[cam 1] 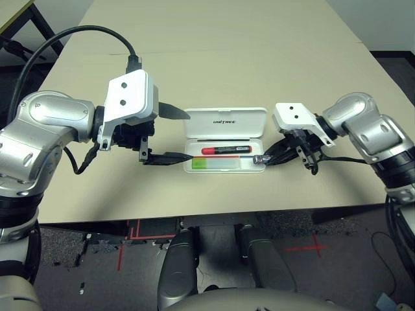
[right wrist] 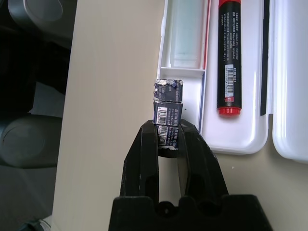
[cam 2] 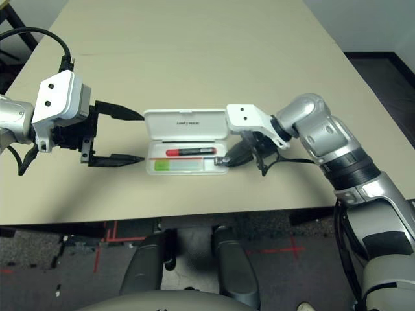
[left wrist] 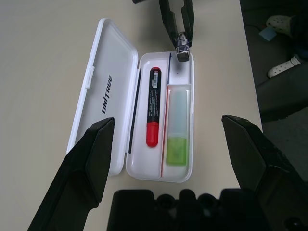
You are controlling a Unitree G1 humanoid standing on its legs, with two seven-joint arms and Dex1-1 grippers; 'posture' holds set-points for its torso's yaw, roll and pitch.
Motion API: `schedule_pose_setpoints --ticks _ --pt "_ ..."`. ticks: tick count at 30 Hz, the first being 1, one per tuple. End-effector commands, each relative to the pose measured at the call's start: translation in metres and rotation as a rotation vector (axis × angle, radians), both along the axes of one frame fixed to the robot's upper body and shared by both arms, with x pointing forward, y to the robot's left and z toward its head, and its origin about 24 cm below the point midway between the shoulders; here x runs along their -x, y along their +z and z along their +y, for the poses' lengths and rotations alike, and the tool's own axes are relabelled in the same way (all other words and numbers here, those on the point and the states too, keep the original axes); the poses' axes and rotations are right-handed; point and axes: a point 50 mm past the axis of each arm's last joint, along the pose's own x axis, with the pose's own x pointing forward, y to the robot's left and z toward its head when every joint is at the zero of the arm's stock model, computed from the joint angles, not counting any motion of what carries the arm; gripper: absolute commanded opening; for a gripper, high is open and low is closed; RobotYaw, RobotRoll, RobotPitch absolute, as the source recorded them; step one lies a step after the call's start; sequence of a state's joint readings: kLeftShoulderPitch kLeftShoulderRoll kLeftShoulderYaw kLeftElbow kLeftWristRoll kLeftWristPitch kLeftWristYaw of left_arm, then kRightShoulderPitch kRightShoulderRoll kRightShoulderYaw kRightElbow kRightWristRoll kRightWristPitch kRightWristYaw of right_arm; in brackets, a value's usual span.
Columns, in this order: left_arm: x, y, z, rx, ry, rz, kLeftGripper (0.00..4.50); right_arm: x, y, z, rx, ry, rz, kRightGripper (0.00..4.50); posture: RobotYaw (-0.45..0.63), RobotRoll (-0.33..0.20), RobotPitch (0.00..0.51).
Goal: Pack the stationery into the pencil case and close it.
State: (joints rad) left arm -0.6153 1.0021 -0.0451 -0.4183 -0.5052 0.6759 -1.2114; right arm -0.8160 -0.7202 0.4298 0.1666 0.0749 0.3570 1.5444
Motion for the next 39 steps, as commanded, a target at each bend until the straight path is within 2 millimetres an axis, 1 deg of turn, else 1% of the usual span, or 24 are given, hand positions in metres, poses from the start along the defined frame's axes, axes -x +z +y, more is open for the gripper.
schedule_pose_setpoints --ticks 1,8,9,10,13,16,18,19,22,25,30,31,34,36,39 --pt "0.003 -0.002 -0.001 -0.018 -0.003 0.004 4.50 -0.002 -0.004 0.005 0.023 0.013 -0.010 0.27 0.00 0.000 0.194" --pt "0.004 -0.004 0.000 -0.017 0.005 0.007 4.50 -0.005 -0.008 0.009 0.029 0.014 -0.026 0.27 0.01 0.000 0.193" --pt "0.004 -0.004 0.001 -0.016 0.005 0.007 4.50 -0.005 -0.008 0.010 0.029 0.011 -0.035 1.01 0.01 0.000 0.193" --pt "0.004 -0.004 0.001 -0.016 0.005 0.007 4.50 -0.006 -0.008 0.011 0.011 0.006 -0.051 1.24 0.01 0.000 0.193" --pt "0.003 -0.004 0.001 -0.017 0.006 0.007 4.50 -0.008 -0.003 0.012 -0.046 0.006 -0.066 2.37 0.01 0.000 0.193" --pt "0.003 -0.005 0.001 -0.017 0.006 0.008 4.50 -0.007 0.004 0.007 -0.087 0.007 -0.054 3.56 0.00 0.000 0.188" --pt "0.003 -0.006 0.001 -0.016 0.009 0.009 4.50 -0.005 0.011 -0.002 -0.120 -0.017 -0.036 4.30 0.00 0.000 0.184" --pt "0.003 -0.007 0.002 -0.015 0.013 0.011 4.50 -0.003 0.015 -0.009 -0.130 -0.041 -0.022 4.45 0.00 0.000 0.184" --pt "0.002 -0.009 0.004 -0.007 0.027 0.022 4.50 0.002 0.025 -0.029 -0.134 -0.140 0.034 4.45 0.00 0.000 0.180" --pt "0.000 -0.015 0.010 0.009 0.054 0.047 4.50 0.010 0.034 -0.056 -0.142 -0.253 0.080 4.45 0.00 0.000 0.177" --pt "-0.003 -0.024 0.019 0.006 0.084 0.070 4.50 0.027 0.036 -0.084 -0.145 -0.357 0.129 4.45 -0.02 0.000 0.173" --pt "-0.004 -0.025 0.021 0.008 0.090 0.075 4.50 0.030 0.036 -0.090 -0.156 -0.382 0.132 4.45 -0.02 0.000 0.172" --pt "-0.008 -0.031 0.026 0.015 0.110 0.091 4.50 0.041 0.043 -0.109 -0.276 -0.470 0.120 4.45 -0.04 0.000 0.171" --pt "-0.011 -0.034 0.030 0.017 0.121 0.100 4.50 0.047 0.045 -0.117 -0.333 -0.503 0.099 4.45 -0.05 0.000 0.170" --pt "-0.015 -0.039 0.034 0.027 0.135 0.113 4.50 0.052 0.044 -0.123 -0.366 -0.531 0.084 4.45 -0.06 0.000 0.171"
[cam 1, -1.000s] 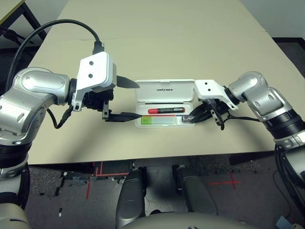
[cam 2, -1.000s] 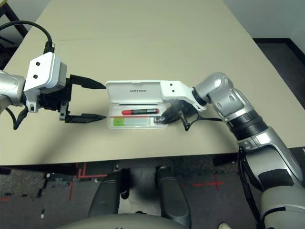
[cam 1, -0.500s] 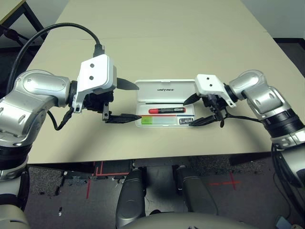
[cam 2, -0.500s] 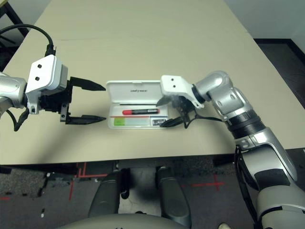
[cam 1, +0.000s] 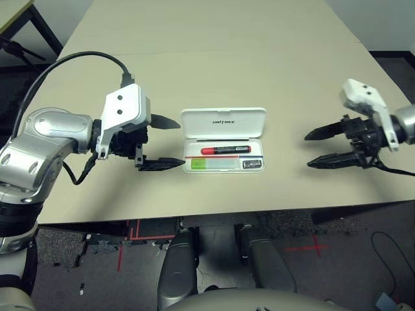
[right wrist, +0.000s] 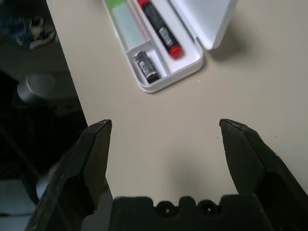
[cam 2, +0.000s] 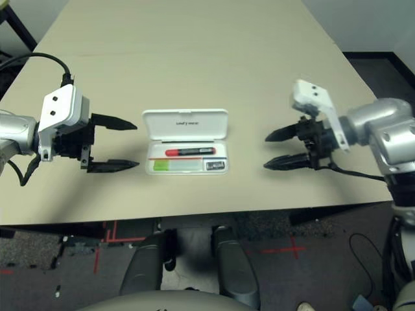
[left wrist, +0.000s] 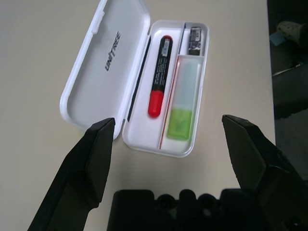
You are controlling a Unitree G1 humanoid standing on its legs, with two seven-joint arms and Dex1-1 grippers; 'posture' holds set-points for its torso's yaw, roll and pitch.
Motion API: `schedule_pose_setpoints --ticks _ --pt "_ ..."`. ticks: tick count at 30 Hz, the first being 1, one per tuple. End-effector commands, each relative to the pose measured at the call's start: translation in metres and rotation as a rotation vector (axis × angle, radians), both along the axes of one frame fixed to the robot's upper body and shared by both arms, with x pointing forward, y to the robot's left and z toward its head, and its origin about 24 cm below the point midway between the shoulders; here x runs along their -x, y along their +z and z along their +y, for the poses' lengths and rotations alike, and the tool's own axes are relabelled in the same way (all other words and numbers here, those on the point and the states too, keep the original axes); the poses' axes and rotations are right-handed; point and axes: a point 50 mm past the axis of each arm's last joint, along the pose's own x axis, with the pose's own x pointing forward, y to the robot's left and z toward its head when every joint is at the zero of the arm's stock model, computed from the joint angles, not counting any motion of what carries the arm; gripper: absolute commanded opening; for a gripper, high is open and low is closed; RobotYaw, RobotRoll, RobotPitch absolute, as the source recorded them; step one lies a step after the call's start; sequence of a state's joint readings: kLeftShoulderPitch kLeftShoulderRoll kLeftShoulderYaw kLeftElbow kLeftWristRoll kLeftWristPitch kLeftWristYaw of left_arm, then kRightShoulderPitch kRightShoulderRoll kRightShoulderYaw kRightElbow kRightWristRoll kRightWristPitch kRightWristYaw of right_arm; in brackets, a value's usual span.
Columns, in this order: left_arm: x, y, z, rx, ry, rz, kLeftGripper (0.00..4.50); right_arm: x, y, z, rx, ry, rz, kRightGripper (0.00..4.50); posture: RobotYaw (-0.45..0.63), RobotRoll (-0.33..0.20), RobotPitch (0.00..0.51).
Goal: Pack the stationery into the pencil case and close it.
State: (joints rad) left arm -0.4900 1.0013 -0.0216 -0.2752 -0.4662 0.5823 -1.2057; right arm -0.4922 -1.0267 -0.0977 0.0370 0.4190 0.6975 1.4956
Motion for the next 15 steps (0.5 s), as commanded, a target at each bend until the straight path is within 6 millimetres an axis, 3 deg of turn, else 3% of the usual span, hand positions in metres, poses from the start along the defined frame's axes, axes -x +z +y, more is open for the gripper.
schedule_pose_setpoints --ticks 1,7,8,10,15 --pt "-0.005 -0.011 0.005 0.003 0.014 0.034 4.50 0.007 0.004 -0.004 -0.031 -0.033 -0.037 4.45 -0.07 0.000 0.171" --pt "-0.023 -0.023 0.020 0.026 0.124 0.042 4.50 0.009 0.002 -0.003 -0.067 -0.054 -0.058 4.45 -0.08 0.000 0.170" --pt "-0.028 -0.027 0.024 0.016 0.167 0.045 4.32 0.009 0.002 -0.002 -0.069 -0.055 -0.060 4.49 -0.08 0.000 0.170" --pt "-0.041 -0.034 0.032 0.004 0.267 0.037 3.89 0.008 0.001 -0.001 -0.075 -0.055 -0.063 4.50 -0.08 0.000 0.170" --pt "-0.068 -0.045 0.034 0.068 0.408 0.033 1.90 0.005 0.001 0.003 -0.087 -0.047 -0.074 4.50 -0.08 0.000 0.168"
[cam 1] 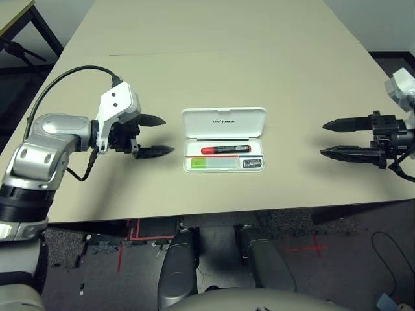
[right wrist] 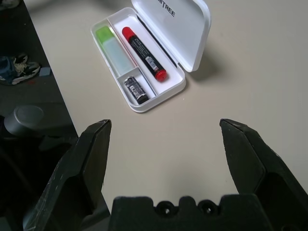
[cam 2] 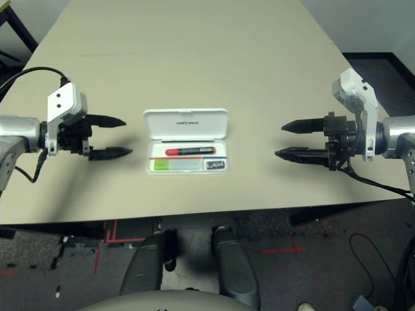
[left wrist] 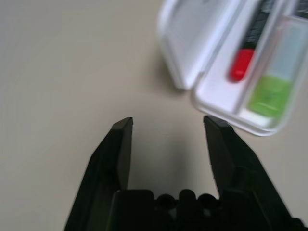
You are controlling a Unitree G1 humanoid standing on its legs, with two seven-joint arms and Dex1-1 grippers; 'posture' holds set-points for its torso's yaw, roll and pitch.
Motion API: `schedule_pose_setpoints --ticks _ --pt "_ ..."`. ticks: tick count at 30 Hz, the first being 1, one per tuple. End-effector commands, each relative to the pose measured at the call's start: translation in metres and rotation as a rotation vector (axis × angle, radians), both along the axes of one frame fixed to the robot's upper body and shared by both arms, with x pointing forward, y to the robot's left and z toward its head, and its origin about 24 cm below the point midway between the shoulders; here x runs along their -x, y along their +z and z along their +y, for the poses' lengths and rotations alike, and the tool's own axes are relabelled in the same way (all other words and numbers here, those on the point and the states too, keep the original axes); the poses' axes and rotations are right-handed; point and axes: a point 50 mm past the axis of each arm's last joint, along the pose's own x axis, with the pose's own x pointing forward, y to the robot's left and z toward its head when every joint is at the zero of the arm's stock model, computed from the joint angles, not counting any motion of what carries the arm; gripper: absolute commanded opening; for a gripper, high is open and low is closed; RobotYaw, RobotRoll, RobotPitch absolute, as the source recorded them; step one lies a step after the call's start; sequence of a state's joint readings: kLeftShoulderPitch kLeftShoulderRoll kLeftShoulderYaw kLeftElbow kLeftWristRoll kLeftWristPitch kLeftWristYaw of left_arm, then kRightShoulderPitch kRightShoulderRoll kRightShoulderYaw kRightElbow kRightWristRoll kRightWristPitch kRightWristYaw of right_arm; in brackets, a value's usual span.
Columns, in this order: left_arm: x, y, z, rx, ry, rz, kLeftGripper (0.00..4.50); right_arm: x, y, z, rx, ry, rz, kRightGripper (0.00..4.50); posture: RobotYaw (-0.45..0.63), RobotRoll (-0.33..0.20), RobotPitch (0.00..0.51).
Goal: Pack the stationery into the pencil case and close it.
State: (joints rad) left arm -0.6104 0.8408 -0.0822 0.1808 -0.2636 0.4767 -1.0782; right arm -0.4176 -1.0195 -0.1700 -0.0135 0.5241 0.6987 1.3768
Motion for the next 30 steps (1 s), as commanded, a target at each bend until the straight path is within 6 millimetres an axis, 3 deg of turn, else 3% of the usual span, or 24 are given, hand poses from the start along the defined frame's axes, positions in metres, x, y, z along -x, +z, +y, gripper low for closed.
schedule_pose_setpoints --ticks 1,4,5,21,30 --pt "-0.018 -0.010 -0.001 0.041 0.083 0.002 1.51 -0.001 0.002 0.006 -0.015 0.024 -0.020 4.50 -0.08 0.000 0.168" --pt "-0.032 -0.018 -0.004 0.083 0.139 -0.005 0.27 -0.003 0.002 0.009 -0.024 0.029 -0.025 4.50 -0.08 0.000 0.167" --pt "-0.036 -0.020 -0.006 0.095 0.150 -0.011 0.04 -0.004 0.002 0.010 -0.024 0.030 -0.026 4.50 -0.08 0.000 0.166" --pt "-0.060 -0.026 -0.018 0.147 0.177 -0.052 0.04 -0.005 0.002 0.015 -0.008 0.042 -0.030 4.50 -0.09 0.000 0.160" --pt "-0.061 -0.021 -0.046 0.199 0.073 -0.049 0.04 -0.008 0.000 0.017 0.000 0.051 -0.032 4.50 -0.09 0.000 0.153"
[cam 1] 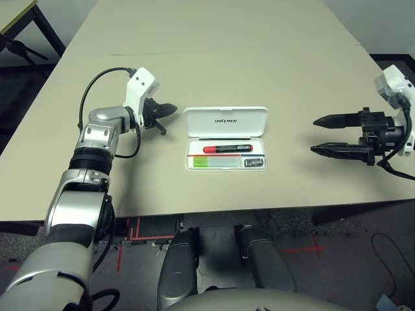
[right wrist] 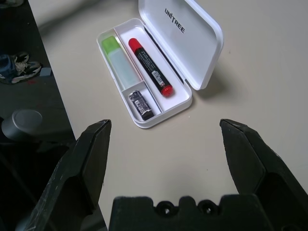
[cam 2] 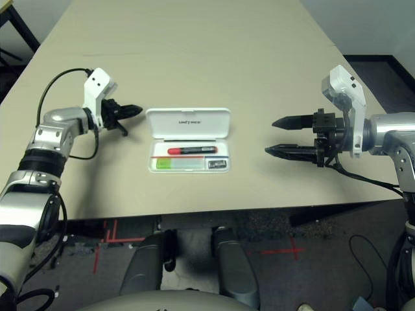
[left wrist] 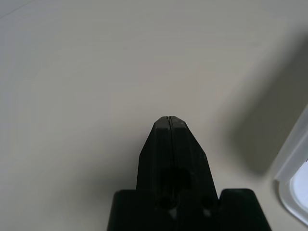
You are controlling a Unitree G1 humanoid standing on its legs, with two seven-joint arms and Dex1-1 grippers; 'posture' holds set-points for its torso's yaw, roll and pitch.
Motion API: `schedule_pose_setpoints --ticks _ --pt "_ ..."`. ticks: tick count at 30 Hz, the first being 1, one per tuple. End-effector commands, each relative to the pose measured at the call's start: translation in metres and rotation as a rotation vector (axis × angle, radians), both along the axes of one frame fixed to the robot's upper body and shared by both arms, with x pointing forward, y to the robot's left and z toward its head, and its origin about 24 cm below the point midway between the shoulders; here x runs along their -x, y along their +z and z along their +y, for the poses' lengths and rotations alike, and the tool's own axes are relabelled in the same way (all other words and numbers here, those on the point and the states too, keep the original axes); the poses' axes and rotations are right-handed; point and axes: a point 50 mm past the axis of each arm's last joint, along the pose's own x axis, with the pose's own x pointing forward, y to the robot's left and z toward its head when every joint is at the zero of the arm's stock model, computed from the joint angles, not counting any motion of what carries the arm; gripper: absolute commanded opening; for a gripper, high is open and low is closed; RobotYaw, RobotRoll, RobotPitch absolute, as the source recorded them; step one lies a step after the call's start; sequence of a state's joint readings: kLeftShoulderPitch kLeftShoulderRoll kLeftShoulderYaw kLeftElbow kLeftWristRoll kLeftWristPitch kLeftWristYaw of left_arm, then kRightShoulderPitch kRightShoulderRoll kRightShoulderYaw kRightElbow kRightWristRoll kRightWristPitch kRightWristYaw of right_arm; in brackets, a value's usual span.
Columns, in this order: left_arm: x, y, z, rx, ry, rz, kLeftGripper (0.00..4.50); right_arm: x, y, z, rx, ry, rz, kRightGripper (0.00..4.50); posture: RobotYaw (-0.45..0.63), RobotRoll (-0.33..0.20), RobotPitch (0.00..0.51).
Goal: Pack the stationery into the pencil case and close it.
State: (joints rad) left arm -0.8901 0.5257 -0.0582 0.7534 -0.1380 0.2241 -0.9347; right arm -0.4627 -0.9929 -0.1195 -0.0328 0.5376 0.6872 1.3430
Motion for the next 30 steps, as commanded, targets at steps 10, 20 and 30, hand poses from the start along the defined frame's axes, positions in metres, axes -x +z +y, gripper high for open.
schedule_pose_setpoints --ticks 10,20,30 --pt "0.019 0.005 -0.037 0.026 -0.237 0.034 0.04 -0.002 -0.004 0.001 0.012 0.011 0.000 4.50 -0.10 0.000 0.151" --pt "0.057 -0.003 -0.049 -0.027 -0.458 0.123 0.04 -0.004 -0.008 0.002 0.027 0.018 0.007 4.50 -0.09 0.000 0.152" --pt "0.075 -0.020 -0.059 -0.119 -0.534 0.154 0.04 -0.007 -0.014 0.004 0.044 0.029 0.014 4.50 -0.08 0.000 0.154"
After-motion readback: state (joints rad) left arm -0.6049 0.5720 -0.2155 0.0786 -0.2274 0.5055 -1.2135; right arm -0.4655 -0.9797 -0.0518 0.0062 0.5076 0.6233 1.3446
